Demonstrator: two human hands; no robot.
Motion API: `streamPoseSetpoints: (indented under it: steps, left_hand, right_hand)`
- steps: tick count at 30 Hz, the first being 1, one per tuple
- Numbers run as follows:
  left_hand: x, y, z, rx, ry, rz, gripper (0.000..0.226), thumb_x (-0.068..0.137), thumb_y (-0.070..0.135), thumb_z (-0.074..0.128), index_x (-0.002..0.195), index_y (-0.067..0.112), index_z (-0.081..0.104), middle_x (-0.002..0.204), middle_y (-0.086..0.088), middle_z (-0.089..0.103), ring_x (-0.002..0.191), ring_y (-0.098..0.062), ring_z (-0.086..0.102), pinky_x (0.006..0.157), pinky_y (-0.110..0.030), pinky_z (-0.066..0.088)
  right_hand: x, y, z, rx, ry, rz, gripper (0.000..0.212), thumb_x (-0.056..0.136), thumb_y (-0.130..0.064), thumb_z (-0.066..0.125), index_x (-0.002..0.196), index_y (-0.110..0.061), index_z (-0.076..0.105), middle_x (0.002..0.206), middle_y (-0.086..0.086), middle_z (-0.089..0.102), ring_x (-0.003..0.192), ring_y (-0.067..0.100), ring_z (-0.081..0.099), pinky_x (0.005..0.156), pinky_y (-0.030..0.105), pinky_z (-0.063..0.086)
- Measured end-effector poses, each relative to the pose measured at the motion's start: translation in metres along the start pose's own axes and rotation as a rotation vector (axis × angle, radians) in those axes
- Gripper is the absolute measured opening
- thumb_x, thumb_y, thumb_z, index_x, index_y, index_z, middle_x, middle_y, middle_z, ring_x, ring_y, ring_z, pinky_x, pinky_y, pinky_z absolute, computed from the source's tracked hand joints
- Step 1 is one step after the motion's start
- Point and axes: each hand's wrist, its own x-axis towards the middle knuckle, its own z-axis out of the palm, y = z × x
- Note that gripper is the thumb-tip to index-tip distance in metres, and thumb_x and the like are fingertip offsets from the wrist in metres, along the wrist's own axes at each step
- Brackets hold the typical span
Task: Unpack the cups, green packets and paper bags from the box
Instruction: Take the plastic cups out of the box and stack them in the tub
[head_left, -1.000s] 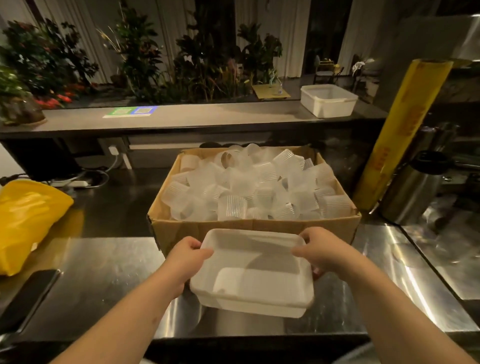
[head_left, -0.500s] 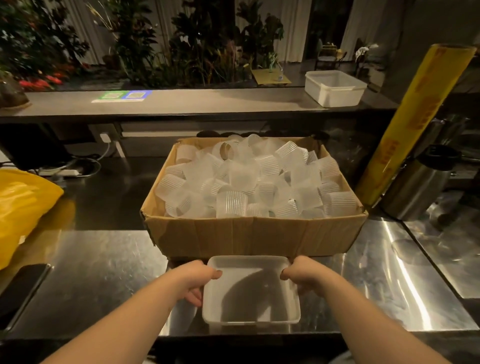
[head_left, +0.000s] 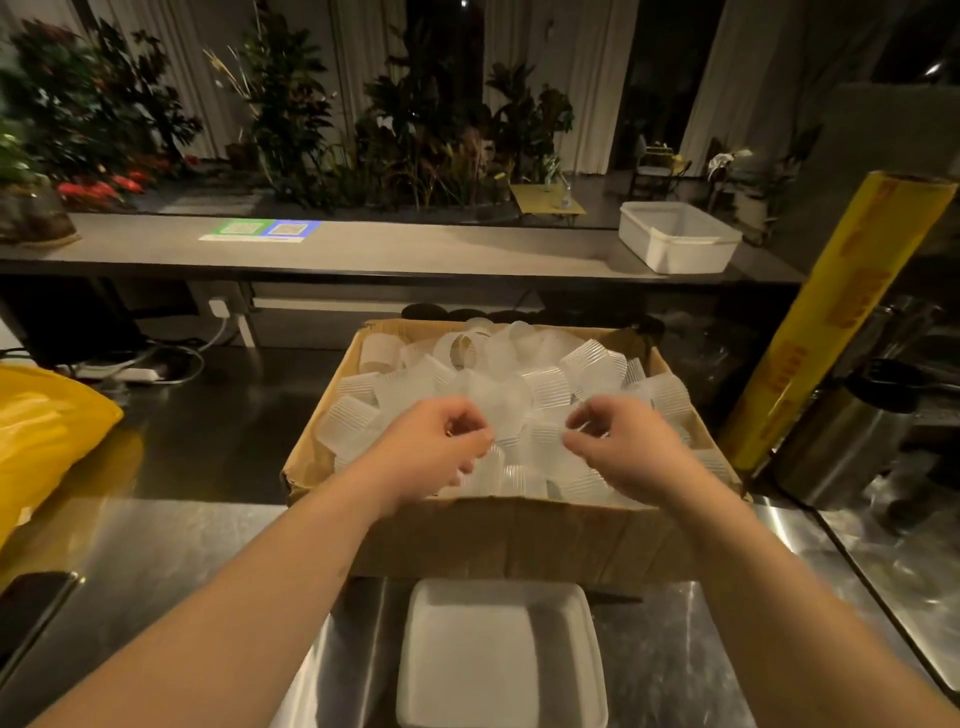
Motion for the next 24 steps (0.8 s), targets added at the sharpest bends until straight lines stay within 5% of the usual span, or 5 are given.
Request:
streamPoseSetpoints:
  steps: [3,9,13,19,24]
  left_hand:
    - [0.024,-0.004,0.007,0.179,0.223,0.073,0.018,0.099,0.024,0.062,0.116,0.030,0.060,0.115,0.007,0.062,0.102,-0.011,0.060,0.084,-0.028,0.055]
    - [0.034,-0.032,0.039,0.626,0.135,-0.112,0.075,0.090,0.066,0.058,0.150,0.026,0.036,0.146,-0.003,0.037,0.135,-0.025,0.039,0.109,-0.044,0.044]
    - [0.035,-0.036,0.048,0.731,0.154,-0.141,0.076,0.084,0.073,0.060,0.140,0.026,0.042,0.140,-0.006,0.032,0.128,-0.026,0.036,0.104,-0.041,0.043]
    - [0.023,-0.049,0.036,0.454,0.209,-0.026,0.056,0.086,0.059,0.069,0.132,0.036,0.046,0.129,0.008,0.042,0.115,-0.015,0.047,0.096,-0.036,0.050]
    - [0.016,-0.050,0.022,-0.033,0.264,0.025,0.070,0.080,0.035,0.085,0.129,0.043,0.035,0.121,0.021,0.043,0.104,-0.008,0.055,0.072,-0.018,0.056]
  right_hand:
    - [0.022,-0.001,0.007,-0.085,0.255,0.014,0.037,0.093,-0.032,0.073,0.126,-0.026,0.059,0.122,-0.003,0.063,0.100,0.011,0.062,0.084,0.031,0.059]
    - [0.024,0.006,0.050,-0.172,0.017,0.023,0.096,0.077,-0.058,0.081,0.152,-0.024,0.032,0.154,0.001,0.035,0.139,0.022,0.042,0.110,0.039,0.043]
    - [0.028,0.012,0.062,-0.118,0.048,-0.002,0.085,0.080,-0.041,0.083,0.148,-0.025,0.036,0.150,0.001,0.038,0.132,0.021,0.045,0.107,0.035,0.046]
    - [0.023,0.027,0.047,0.368,0.033,-0.013,0.077,0.087,-0.029,0.079,0.149,-0.035,0.034,0.136,-0.007,0.041,0.118,0.009,0.051,0.080,0.017,0.048]
    - [0.016,0.026,0.048,0.792,0.062,-0.012,0.070,0.077,-0.041,0.077,0.138,-0.043,0.041,0.135,-0.009,0.050,0.117,0.013,0.057,0.083,0.022,0.053]
